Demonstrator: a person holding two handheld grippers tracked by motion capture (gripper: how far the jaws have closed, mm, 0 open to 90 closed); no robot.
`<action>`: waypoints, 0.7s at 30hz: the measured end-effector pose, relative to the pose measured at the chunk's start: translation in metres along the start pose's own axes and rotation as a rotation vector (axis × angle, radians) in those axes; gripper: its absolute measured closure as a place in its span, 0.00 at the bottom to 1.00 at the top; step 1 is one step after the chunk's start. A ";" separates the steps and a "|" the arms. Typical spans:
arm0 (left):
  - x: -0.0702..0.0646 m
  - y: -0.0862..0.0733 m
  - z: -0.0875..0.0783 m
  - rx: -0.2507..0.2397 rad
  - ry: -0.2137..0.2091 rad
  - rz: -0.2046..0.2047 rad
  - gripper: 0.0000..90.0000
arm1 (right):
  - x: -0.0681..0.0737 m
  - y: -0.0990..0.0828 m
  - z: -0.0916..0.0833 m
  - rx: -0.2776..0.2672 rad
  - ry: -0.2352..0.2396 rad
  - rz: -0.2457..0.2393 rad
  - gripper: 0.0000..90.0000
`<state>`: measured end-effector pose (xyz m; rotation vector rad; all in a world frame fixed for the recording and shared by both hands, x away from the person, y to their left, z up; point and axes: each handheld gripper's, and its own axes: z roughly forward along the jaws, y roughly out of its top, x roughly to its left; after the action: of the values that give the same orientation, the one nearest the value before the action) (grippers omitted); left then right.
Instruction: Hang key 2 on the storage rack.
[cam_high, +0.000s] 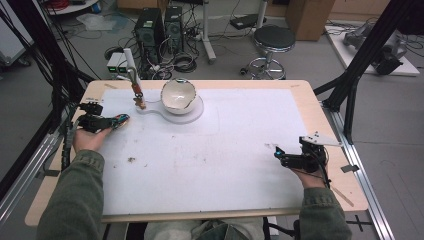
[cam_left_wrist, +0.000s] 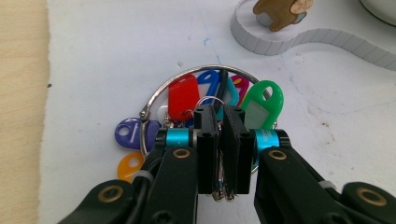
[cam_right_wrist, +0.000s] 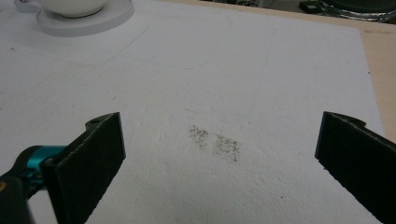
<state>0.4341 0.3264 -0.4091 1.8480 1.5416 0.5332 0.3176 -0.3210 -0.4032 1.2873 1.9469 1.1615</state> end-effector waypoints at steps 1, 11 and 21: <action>0.001 0.000 -0.001 -0.002 0.000 0.000 0.93 | 0.000 0.000 0.000 0.000 0.001 0.002 0.01; 0.011 0.006 -0.022 -0.065 0.007 -0.045 0.93 | 0.000 0.000 0.000 -0.002 0.001 0.002 0.01; 0.013 0.020 -0.042 -0.115 -0.002 -0.058 0.93 | -0.001 0.000 0.001 0.002 0.005 0.001 0.01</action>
<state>0.4220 0.3474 -0.3669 1.7111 1.5265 0.5809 0.3183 -0.3213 -0.4040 1.2879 1.9516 1.1641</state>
